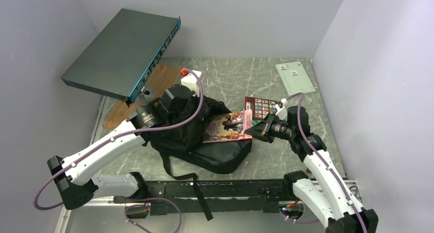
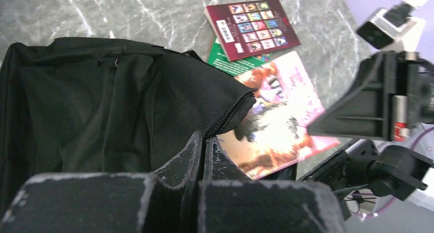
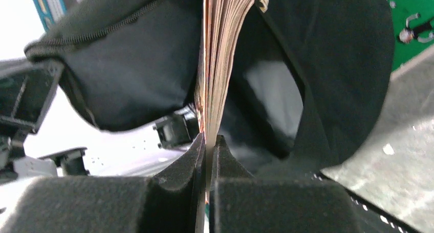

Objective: Pack the student bag
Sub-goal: Place the book in the student bag.

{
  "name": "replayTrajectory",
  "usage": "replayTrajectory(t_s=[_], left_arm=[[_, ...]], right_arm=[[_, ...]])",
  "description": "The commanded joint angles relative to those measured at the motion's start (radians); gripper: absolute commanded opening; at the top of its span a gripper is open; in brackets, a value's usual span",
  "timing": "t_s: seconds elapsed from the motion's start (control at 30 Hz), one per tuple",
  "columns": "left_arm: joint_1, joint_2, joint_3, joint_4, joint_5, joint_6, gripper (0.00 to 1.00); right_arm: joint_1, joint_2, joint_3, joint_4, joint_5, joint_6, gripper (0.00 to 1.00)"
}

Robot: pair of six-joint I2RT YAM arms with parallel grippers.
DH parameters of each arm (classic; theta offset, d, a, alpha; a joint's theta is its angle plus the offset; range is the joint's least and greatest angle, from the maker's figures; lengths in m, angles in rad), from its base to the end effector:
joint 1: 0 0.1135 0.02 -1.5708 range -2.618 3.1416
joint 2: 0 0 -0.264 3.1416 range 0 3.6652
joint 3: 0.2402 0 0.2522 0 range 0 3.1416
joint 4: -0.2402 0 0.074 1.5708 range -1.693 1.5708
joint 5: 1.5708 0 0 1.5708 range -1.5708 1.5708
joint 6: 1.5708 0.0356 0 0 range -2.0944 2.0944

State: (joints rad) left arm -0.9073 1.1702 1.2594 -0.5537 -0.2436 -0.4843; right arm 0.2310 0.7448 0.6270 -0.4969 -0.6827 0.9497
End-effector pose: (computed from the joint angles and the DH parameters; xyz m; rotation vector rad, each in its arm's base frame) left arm 0.1624 -0.1938 0.3896 0.2820 2.0596 -0.6257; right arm 0.1499 0.0583 0.2646 0.4207 2.3475 1.3687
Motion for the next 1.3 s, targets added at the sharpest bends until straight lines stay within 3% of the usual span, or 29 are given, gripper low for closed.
replayTrajectory(t_s=[0.0,0.07,0.4,0.73,1.0,1.2,1.27], left_arm=[[-0.001,-0.017,0.093,0.18,0.093,-0.063,0.0],[0.0,-0.008,0.103,0.18,0.107,-0.073,0.0],[-0.002,0.075,0.207,0.151,0.175,-0.077,0.0],[-0.004,0.109,0.236,0.172,0.234,-0.09,0.0],[-0.004,0.085,0.164,0.186,0.231,-0.129,0.0],[-0.004,0.046,0.103,0.168,0.17,-0.131,0.0],[-0.004,0.025,0.09,0.131,0.116,-0.121,0.0]], right_arm=[[0.022,0.018,-0.081,0.438,0.071,0.228,0.0],[0.058,0.076,-0.117,0.57,0.102,0.289,0.0],[0.347,0.315,-0.005,0.635,0.47,0.236,0.0],[0.493,0.535,-0.025,0.869,0.573,0.232,0.0],[0.578,0.733,-0.026,1.071,0.673,0.227,0.0],[0.586,0.85,-0.018,1.164,0.561,0.2,0.14],[0.59,0.824,-0.021,1.093,0.538,0.134,0.26]])
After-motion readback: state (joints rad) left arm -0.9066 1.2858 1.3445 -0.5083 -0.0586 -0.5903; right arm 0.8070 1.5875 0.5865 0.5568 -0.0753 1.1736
